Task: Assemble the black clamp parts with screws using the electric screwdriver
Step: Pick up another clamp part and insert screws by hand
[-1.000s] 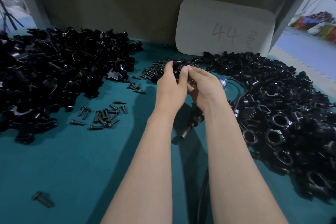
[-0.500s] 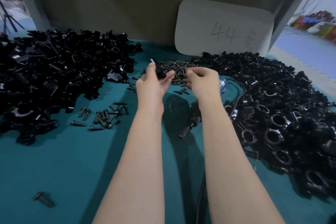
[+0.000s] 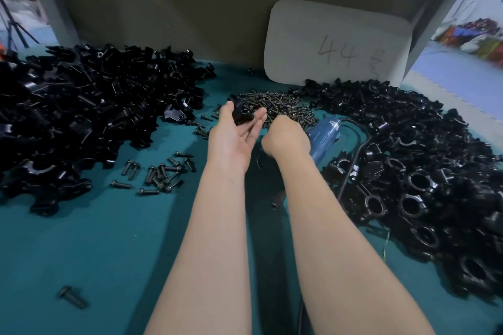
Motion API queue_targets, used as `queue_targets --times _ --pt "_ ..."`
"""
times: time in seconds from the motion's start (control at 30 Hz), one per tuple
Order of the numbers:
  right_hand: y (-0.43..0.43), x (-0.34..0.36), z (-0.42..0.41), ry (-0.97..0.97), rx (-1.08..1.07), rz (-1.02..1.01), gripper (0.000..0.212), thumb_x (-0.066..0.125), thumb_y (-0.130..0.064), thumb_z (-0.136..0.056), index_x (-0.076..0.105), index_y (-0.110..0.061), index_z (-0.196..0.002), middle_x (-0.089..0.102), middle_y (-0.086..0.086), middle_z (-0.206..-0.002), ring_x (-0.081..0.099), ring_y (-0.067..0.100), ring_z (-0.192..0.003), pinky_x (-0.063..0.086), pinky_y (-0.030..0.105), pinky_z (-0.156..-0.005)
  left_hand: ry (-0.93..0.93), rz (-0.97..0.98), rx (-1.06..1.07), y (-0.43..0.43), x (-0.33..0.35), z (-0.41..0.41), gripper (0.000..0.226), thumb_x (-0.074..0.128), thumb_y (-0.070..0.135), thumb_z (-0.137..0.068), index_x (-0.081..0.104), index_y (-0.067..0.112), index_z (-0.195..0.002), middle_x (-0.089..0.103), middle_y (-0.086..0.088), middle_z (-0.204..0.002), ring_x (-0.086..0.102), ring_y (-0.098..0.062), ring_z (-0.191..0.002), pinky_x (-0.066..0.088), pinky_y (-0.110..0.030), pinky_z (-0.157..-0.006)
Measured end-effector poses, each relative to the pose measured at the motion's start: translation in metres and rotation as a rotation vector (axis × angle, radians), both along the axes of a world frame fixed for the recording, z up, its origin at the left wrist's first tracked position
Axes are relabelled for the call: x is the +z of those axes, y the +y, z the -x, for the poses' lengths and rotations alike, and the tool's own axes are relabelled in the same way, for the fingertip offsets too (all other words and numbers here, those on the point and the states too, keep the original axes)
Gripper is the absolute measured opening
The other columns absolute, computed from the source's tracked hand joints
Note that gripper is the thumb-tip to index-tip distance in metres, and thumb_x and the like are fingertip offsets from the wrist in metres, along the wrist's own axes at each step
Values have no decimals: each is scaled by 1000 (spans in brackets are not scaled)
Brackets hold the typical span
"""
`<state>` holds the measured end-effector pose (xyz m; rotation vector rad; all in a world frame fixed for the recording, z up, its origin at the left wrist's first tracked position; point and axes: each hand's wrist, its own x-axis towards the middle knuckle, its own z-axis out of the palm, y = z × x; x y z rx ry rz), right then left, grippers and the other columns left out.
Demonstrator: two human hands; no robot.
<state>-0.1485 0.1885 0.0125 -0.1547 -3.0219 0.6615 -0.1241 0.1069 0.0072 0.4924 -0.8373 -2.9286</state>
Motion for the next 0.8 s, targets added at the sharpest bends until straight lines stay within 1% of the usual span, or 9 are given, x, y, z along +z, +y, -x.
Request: queue_targets --times 0.07,0.13,0.27,0.43,0.47,0.53,0.6,0.7,0.8 --pt "5 3 -3 143 36 213 14 49 -13 -92 57 -21 -101 61 12 -110 58 26 -93 42 30 -74 14 11 14 1 -1 1 19 48 26 -101 48 7 -107 72 -21 -75 72 -26 -83 60 -25 -70" --pt "10 7 -10 273 50 393 22 46 -8 -90 62 -22 -91 66 10 -98 61 24 -86 49 32 -76 15 60 29 3 -2 2 17 47 27 -102 49 10 -101 72 -19 -76 71 -22 -79 59 -25 -75" --pt "17 17 -19 301 27 582 33 46 -3 -86 62 -26 -69 70 5 -79 68 23 -80 55 34 -77 -24 201 35 8 -2 4 25 46 35 -102 54 11 -106 70 -16 -89 69 -17 -78 56 -18 -69" --pt "8 18 -17 261 147 397 15 57 -11 -84 71 -13 -85 68 6 -82 59 22 -92 45 24 -77 -35 374 48 16 0 4 28 45 35 -102 55 9 -97 60 -6 -71 60 -13 -57 53 -22 -56" --pt "6 15 -17 233 178 353 12 58 -13 -84 69 -16 -81 66 10 -90 56 23 -92 43 26 -78 -39 427 47 17 1 3 28 43 34 -103 55 9 -101 61 -8 -75 60 -16 -63 54 -25 -63" --pt "6 13 -16 188 207 299 13 59 -16 -85 62 -20 -73 61 14 -100 50 24 -84 37 25 -73 -62 537 47 20 -1 4 32 38 29 -104 56 4 -111 65 -17 -102 60 -25 -88 53 -38 -90" --pt "7 14 -15 186 203 265 24 58 -15 -87 52 -22 -65 54 12 -95 45 24 -77 33 24 -65 -85 647 56 22 0 3 37 35 26 -105 54 2 -125 61 -18 -123 58 -27 -105 47 -43 -101" --pt "6 14 -13 192 193 189 32 54 -12 -90 44 -16 -60 52 13 -94 40 24 -70 25 24 -49 -60 772 88 25 1 1 37 34 25 -105 54 3 -126 61 -14 -122 58 -23 -105 47 -34 -93" --pt "5 15 -14 165 207 192 11 53 -12 -90 62 -11 -83 60 15 -110 50 29 -82 35 25 -65 -60 783 98 26 0 2 36 33 24 -105 55 3 -124 62 -14 -122 58 -23 -104 48 -33 -92"
